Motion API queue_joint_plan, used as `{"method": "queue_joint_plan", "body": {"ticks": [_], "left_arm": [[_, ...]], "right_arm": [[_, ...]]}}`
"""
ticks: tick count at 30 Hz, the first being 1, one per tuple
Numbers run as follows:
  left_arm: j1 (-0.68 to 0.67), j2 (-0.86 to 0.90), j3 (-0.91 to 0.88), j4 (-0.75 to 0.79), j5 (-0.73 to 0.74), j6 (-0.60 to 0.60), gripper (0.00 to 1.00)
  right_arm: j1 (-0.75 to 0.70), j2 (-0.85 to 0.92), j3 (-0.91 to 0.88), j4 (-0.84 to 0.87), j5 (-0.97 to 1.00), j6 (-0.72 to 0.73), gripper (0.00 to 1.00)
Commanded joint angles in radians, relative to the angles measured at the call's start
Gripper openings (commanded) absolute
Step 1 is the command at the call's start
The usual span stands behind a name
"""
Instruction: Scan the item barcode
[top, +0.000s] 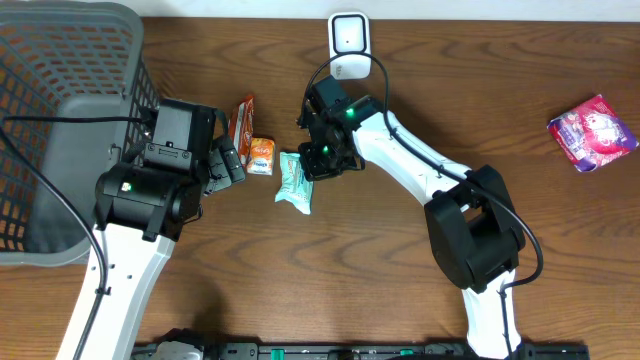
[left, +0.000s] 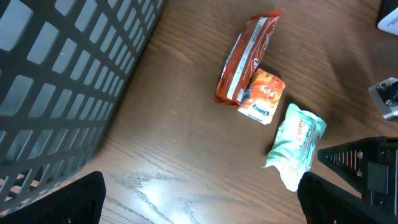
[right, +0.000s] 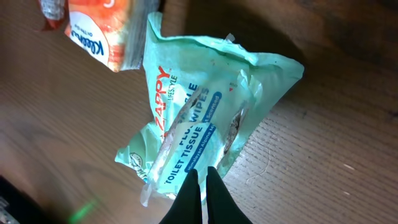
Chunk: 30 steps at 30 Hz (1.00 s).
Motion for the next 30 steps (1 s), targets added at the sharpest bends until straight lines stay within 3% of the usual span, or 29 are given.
{"method": "queue_joint_plan", "body": {"ticks": [1,7,15,21,30], "left_arm": [[0.004,0.002,0.004,-0.003,0.005,-0.016,0.98],[0.004,0.002,0.004,-0.003,0.005,-0.016,0.98],[0.004,0.002,0.004,-0.003,0.006,-0.016,0.98],[0.004,0.002,0.004,-0.003,0.006,-0.016,0.98],[0.004,0.002,0.004,-0.003,0.006,-0.016,0.98]], "right_arm": [[-0.005,-0.046,0.033,0.019,-0.026,0.032,0.01],[0.030,-0.034,0.032,0.035,0.010,0.047,0.01],[0.124,-0.017,0.002,0.039,0.244,0.146,0.01],[0.177,0.063,-0.076,0.156,0.270,0.167,0.01],[0.112,0.033,0.010,0.080,0.271,0.125,0.01]]}}
